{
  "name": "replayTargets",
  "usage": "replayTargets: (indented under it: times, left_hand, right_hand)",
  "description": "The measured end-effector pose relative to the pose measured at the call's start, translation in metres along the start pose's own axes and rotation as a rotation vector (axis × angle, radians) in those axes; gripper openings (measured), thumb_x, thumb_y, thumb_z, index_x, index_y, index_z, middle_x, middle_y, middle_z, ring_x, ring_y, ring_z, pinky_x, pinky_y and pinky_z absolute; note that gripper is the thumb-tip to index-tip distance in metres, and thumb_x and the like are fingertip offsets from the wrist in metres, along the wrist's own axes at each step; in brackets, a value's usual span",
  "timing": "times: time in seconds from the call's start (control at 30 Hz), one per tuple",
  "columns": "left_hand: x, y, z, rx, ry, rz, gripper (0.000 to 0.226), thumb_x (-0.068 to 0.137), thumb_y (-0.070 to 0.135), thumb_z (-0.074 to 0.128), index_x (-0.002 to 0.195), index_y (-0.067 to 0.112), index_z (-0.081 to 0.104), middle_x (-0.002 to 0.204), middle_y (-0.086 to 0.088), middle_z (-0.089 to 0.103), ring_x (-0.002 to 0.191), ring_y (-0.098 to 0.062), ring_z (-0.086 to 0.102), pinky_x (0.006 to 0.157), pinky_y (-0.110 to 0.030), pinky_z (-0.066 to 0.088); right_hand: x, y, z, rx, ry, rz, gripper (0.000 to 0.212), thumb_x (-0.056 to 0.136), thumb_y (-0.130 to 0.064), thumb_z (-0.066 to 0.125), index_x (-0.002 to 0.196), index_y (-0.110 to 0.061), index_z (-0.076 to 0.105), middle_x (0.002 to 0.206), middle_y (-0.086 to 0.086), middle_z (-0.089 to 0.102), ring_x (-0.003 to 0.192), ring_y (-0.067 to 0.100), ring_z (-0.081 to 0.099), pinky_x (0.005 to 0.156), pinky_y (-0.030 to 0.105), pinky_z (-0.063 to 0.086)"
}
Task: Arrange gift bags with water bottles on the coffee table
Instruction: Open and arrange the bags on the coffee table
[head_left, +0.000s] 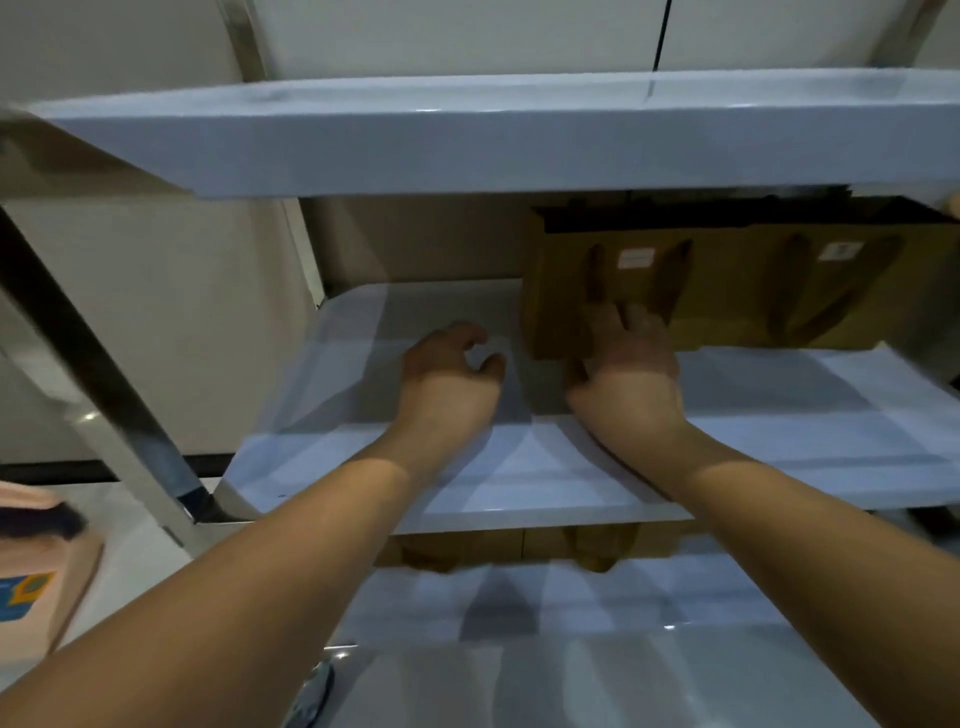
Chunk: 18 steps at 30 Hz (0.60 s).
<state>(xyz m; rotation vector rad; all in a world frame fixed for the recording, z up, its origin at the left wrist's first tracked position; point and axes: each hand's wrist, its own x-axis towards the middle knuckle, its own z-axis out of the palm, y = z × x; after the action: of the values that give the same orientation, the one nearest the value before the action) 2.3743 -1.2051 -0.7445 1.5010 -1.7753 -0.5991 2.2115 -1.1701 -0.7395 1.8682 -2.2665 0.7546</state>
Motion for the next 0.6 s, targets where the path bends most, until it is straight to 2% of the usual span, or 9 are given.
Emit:
replayTargets:
  times: [0.1, 0.2, 0.3, 0.33, 0.37, 0.43, 0.5, 0.57, 0.6]
  left_hand:
    - [0.011, 0.019, 0.013, -0.064, -0.012, -0.037, 0.039, 0.095, 0.032, 0.067, 0.13, 0.017, 0.063, 0.13, -0.004, 0.065, 0.121, -0.022, 0.058, 0.092, -0.02, 0.039]
    - [0.019, 0.035, 0.022, -0.112, 0.008, -0.073, 0.037, 0.093, 0.034, 0.068, 0.123, 0.014, 0.065, 0.123, -0.008, 0.068, 0.118, -0.027, 0.061, 0.097, -0.028, 0.045]
    - [0.026, 0.049, 0.027, -0.085, -0.014, -0.088, 0.042, 0.098, 0.043, 0.06, 0.126, 0.012, 0.061, 0.125, -0.011, 0.067, 0.121, -0.03, 0.058, 0.095, -0.029, 0.042]
    - [0.028, 0.053, 0.028, -0.086, -0.032, -0.092, 0.046, 0.099, 0.047, 0.056, 0.129, 0.012, 0.059, 0.127, -0.012, 0.066, 0.122, -0.031, 0.057, 0.095, -0.03, 0.041]
    - [0.028, 0.057, 0.029, -0.101, -0.049, -0.101, 0.05, 0.099, 0.051, 0.053, 0.131, 0.013, 0.057, 0.128, -0.012, 0.065, 0.123, -0.032, 0.057, 0.095, -0.031, 0.041]
    - [0.03, 0.064, 0.032, -0.203, -0.079, -0.131, 0.06, 0.095, 0.062, 0.052, 0.132, 0.015, 0.056, 0.129, -0.011, 0.064, 0.121, -0.032, 0.058, 0.1, -0.034, 0.044]
    - [0.031, 0.074, 0.033, -0.397, -0.09, -0.165, 0.082, 0.075, 0.082, 0.055, 0.129, 0.02, 0.057, 0.128, -0.007, 0.065, 0.116, -0.032, 0.061, 0.102, -0.045, 0.048]
    - [0.045, 0.072, 0.042, -0.563, -0.074, -0.224, 0.108, 0.05, 0.097, 0.057, 0.132, 0.026, 0.056, 0.125, -0.001, 0.067, 0.112, -0.028, 0.064, 0.098, -0.052, 0.051]
    - [0.055, 0.068, 0.049, -0.611, -0.074, -0.254, 0.115, 0.042, 0.099, 0.06, 0.132, 0.028, 0.057, 0.123, 0.0, 0.068, 0.109, -0.027, 0.066, 0.096, -0.053, 0.052]
  right_hand:
    - [0.018, 0.011, 0.004, -0.004, -0.003, 0.111, 0.055, 0.091, -0.022, 0.067, 0.138, -0.012, 0.041, 0.139, 0.015, 0.045, 0.128, 0.036, 0.04, 0.105, 0.041, 0.037]
    - [0.027, 0.018, 0.011, -0.008, -0.087, 0.164, 0.054, 0.091, -0.029, 0.067, 0.135, -0.014, 0.039, 0.134, 0.014, 0.052, 0.128, 0.038, 0.042, 0.103, 0.043, 0.04]
    - [0.022, 0.021, 0.007, -0.045, -0.253, 0.145, 0.035, 0.095, -0.036, 0.059, 0.125, -0.02, 0.051, 0.117, 0.01, 0.063, 0.119, 0.035, 0.052, 0.094, 0.041, 0.043]
    - [0.016, 0.023, 0.005, -0.057, -0.247, 0.098, 0.025, 0.096, -0.035, 0.058, 0.116, -0.02, 0.057, 0.11, 0.009, 0.065, 0.113, 0.034, 0.055, 0.09, 0.039, 0.042]
    - [0.009, 0.025, 0.003, -0.052, -0.178, 0.017, 0.017, 0.094, -0.032, 0.06, 0.106, -0.019, 0.062, 0.101, 0.009, 0.066, 0.106, 0.034, 0.058, 0.085, 0.038, 0.041]
    - [-0.009, 0.032, 0.0, -0.016, 0.074, -0.157, 0.013, 0.084, -0.024, 0.07, 0.092, -0.014, 0.067, 0.085, 0.011, 0.068, 0.093, 0.037, 0.061, 0.079, 0.039, 0.043]
    - [-0.024, 0.04, -0.003, 0.02, 0.252, -0.267, 0.014, 0.076, -0.023, 0.075, 0.08, -0.014, 0.065, 0.076, 0.01, 0.067, 0.083, 0.036, 0.061, 0.077, 0.04, 0.045]
    - [-0.033, 0.045, -0.006, 0.036, 0.375, -0.36, 0.016, 0.077, -0.02, 0.072, 0.069, -0.015, 0.058, 0.067, 0.006, 0.062, 0.073, 0.033, 0.054, 0.073, 0.038, 0.038]
    - [-0.036, 0.048, -0.009, 0.039, 0.446, -0.406, 0.018, 0.076, -0.016, 0.07, 0.065, -0.015, 0.056, 0.064, 0.005, 0.059, 0.071, 0.031, 0.052, 0.072, 0.038, 0.036]
